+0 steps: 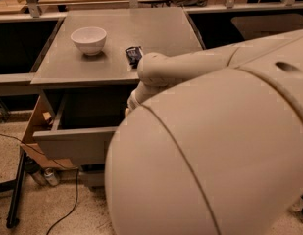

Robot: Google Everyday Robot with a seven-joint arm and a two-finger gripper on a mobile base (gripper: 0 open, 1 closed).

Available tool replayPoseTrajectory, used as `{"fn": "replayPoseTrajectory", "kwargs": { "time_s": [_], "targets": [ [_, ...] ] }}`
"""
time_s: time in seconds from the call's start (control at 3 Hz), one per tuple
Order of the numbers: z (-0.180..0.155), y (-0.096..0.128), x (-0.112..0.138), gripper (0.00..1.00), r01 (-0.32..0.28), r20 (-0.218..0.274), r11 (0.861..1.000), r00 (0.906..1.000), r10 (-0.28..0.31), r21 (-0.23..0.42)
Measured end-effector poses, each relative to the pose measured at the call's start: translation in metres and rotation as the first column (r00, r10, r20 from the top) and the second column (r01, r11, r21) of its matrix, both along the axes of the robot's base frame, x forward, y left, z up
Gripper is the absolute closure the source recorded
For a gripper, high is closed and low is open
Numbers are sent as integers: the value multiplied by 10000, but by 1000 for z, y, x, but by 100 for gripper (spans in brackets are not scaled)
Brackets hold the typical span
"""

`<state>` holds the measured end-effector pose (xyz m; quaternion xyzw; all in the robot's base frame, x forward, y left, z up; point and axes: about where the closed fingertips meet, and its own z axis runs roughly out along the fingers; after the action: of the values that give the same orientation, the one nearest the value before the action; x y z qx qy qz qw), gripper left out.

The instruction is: Open top drawer

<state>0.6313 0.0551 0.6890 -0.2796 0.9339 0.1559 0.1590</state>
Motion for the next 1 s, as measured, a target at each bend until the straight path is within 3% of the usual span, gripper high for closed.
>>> {"fn": "replayPoseTrajectory", "kwargs": {
  "time_s": [0.67,1.0],
  "targets": [
    [-8,3,-20,100,-1188,-1058,9835,9889,1048,-1364],
    [-8,3,-21,100,-1255,-1113,9819,9877,1102,-1419]
  ]
}}
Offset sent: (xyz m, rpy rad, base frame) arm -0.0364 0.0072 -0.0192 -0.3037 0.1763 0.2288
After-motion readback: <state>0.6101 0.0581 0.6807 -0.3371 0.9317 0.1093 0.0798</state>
